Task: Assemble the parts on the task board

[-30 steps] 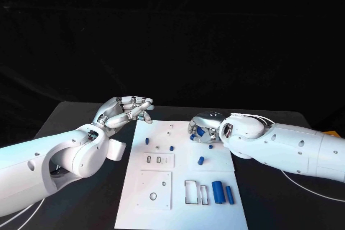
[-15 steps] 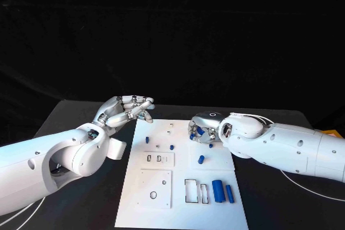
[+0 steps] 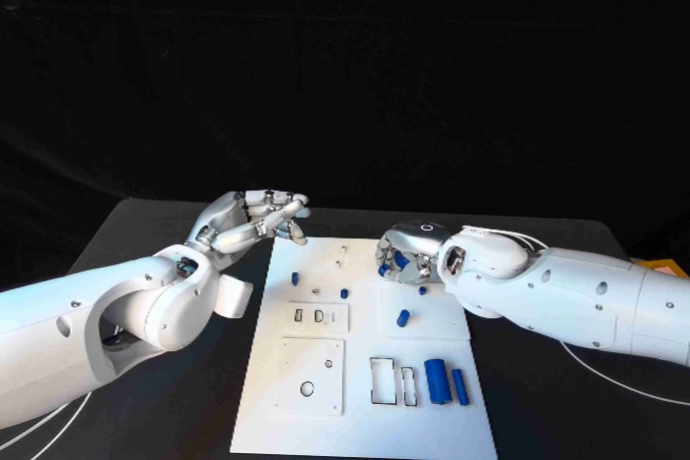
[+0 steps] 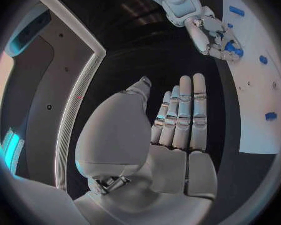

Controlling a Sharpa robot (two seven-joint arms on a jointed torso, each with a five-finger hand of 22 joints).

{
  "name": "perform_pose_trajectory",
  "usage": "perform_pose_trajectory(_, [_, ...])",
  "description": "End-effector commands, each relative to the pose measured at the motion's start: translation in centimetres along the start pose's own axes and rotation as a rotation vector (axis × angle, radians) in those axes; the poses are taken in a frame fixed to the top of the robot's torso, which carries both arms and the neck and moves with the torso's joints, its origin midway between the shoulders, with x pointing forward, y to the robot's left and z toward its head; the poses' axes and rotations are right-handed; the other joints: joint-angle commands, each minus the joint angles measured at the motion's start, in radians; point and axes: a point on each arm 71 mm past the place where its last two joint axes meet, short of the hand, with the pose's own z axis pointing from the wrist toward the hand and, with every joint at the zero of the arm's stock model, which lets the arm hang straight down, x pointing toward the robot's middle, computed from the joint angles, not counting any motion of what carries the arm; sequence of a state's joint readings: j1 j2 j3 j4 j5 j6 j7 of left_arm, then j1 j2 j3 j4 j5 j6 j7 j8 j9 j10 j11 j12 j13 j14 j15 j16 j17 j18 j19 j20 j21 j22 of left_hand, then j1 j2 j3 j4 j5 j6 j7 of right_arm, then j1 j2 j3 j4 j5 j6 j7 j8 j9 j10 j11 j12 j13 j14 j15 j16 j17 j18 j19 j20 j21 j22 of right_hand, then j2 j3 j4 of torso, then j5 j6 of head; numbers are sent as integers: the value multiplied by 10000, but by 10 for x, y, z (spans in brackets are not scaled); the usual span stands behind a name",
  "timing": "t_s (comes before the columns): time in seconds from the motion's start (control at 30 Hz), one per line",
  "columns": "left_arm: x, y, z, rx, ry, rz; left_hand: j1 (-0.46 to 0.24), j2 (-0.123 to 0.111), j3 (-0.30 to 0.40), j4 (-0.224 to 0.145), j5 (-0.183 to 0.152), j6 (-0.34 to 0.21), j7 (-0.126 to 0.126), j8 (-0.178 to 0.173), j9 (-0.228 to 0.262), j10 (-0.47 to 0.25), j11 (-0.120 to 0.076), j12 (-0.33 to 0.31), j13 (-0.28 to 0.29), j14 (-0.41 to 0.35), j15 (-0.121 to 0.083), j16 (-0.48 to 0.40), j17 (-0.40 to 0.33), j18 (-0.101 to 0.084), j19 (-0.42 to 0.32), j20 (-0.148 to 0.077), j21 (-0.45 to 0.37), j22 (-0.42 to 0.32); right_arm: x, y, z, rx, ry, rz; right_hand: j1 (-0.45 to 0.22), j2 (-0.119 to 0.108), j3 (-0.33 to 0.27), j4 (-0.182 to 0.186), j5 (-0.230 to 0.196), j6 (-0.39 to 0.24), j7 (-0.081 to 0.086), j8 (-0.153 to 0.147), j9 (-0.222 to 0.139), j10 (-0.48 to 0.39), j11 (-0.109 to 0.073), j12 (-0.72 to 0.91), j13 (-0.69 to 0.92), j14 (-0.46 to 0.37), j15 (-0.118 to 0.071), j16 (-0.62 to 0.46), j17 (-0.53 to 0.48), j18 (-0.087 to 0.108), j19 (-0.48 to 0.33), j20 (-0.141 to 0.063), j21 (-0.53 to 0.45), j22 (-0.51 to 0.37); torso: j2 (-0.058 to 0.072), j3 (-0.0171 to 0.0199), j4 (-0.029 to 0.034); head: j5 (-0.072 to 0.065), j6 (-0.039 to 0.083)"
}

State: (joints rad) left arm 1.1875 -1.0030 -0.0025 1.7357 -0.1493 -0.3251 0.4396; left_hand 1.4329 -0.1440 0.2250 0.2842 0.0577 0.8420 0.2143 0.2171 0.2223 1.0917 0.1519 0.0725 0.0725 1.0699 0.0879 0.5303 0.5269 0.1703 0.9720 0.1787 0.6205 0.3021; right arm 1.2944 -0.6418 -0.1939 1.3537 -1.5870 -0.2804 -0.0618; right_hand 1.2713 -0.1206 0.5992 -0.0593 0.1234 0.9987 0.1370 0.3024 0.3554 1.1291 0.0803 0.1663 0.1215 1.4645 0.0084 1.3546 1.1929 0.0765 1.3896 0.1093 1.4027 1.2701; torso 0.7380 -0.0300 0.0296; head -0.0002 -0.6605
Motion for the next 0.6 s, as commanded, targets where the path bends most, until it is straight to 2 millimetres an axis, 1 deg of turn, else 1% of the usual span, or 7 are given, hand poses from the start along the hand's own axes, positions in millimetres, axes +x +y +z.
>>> perform_pose_trajectory(0.03, [0, -1, 1, 40, 113, -125, -70, 17, -53, -18, -61, -71, 8, -62, -8, -71, 12, -48, 12, -56, 1, 70, 19, 69, -92, 5, 54, 14, -10, 4, 0, 139, -822, -48, 18, 124, 81, 13, 100, 69, 16, 80, 66, 76, 7, 34, 19, 399, -69, 59, 21, -146, 103, -13, 58, 68, -18, 5, 1, 4, 44])
perform_pose_trajectory(0.13, [-2, -1, 1, 21, 59, -135, -70, 17, -53, -18, -61, -71, 8, -62, -8, -71, 12, -48, 12, -56, 1, 70, 19, 69, -92, 5, 54, 14, -18, 9, 4, 105, -1126, -40, -11, 138, 169, 42, 258, -22, 41, 63, 121, 78, 19, 21, 21, 399, -60, 89, 30, -170, 169, -8, 132, 198, -8, 5, -2, -47, 80])
perform_pose_trajectory(0.23, [-3, -1, 1, 11, 31, -140, -66, 22, -52, -21, -61, -71, 9, -64, -8, -73, 12, -48, 13, -64, 2, 71, 24, 69, -100, 6, 58, 17, -22, 11, 8, 109, -1301, -34, -22, 140, 177, 50, 273, -22, 45, 67, 131, 74, 24, 16, 20, 398, -58, 90, 25, -174, 177, -7, 142, 216, 12, 5, 0, -23, 105])
perform_pose_trajectory(0.27, [-3, -1, 1, 10, 30, -143, -66, 22, -52, -21, -61, -71, 9, -64, -8, -73, 12, -48, 13, -64, 2, 71, 24, 69, -100, 6, 58, 17, -23, 12, 11, 111, -1351, -30, -22, 140, 177, 50, 273, -22, 45, 67, 131, 74, 24, 16, 20, 398, -58, 90, 25, -174, 177, -7, 142, 216, 25, 4, 12, -6, 107])
perform_pose_trajectory(0.43, [-2, -1, 1, 4, 53, -165, -57, 29, -54, -27, -62, -71, 8, -67, -7, -75, 13, -46, 15, -92, 6, 70, 35, 69, -124, 11, 65, 23, -26, 16, 21, 111, -1534, -27, -34, 138, 187, 59, 294, -27, 49, 70, 144, 66, 28, 8, 17, 400, -55, 101, 37, -179, 191, -5, 157, 242, 78, 0, 60, -27, 128])
perform_pose_trajectory(0.53, [-2, -1, 2, 9, 74, -177, -56, 30, -56, -28, -62, -71, 9, -68, -6, -75, 14, -45, 15, -99, 7, 70, 38, 68, -131, 13, 67, 25, -28, 18, 27, 160, -1667, -30, -85, 117, 199, 89, 326, -46, 62, 75, 177, 42, 44, -14, 10, 397, -42, 107, 26, -180, 190, 3, 162, 251, 119, -17, 101, -24, 115])
perform_pose_trajectory(0.6, [-1, -2, 2, 18, 91, -182, -53, 33, -58, -30, -62, -70, 9, -69, -5, -76, 15, -44, 16, -114, 10, 68, 44, 68, -144, 15, 69, 27, -29, 19, 30, 203, -1747, -29, -85, 117, 199, 89, 326, -46, 62, 75, 177, 42, 44, -14, 10, 397, -42, 107, 26, -180, 190, 3, 162, 251, 144, -28, 128, -36, 128])
